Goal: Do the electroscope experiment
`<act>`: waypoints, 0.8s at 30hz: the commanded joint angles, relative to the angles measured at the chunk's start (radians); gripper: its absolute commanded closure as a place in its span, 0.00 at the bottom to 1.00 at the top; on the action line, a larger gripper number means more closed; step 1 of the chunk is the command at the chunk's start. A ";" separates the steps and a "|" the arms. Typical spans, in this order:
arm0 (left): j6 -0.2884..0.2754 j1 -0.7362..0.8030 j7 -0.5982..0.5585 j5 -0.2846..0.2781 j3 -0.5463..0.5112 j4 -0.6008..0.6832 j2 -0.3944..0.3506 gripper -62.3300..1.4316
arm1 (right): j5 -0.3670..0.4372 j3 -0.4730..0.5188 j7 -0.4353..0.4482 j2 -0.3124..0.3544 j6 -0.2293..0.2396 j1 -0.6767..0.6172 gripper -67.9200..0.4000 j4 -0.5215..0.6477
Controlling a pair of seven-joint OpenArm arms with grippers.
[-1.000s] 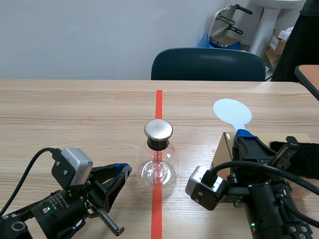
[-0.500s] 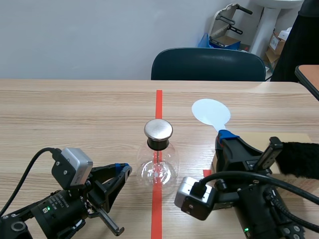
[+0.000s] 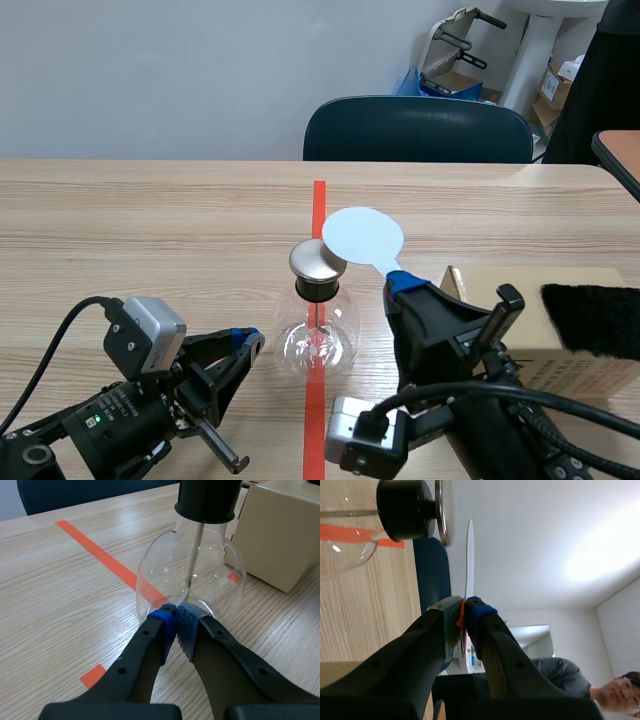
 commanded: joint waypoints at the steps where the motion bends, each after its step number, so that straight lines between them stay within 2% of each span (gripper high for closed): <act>1: -0.001 0.002 -0.017 -0.006 -0.006 0.017 0.000 0.92 | -0.001 0.003 0.009 0.000 -0.019 0.017 0.97 0.013; 7: -0.001 0.002 -0.017 -0.006 -0.006 0.017 0.000 0.92 | -0.001 0.003 0.053 0.000 -0.019 0.017 0.97 0.013; 24: -0.001 0.002 -0.017 -0.006 -0.006 0.017 0.000 0.92 | 0.000 0.003 0.053 0.000 -0.019 0.017 0.97 0.013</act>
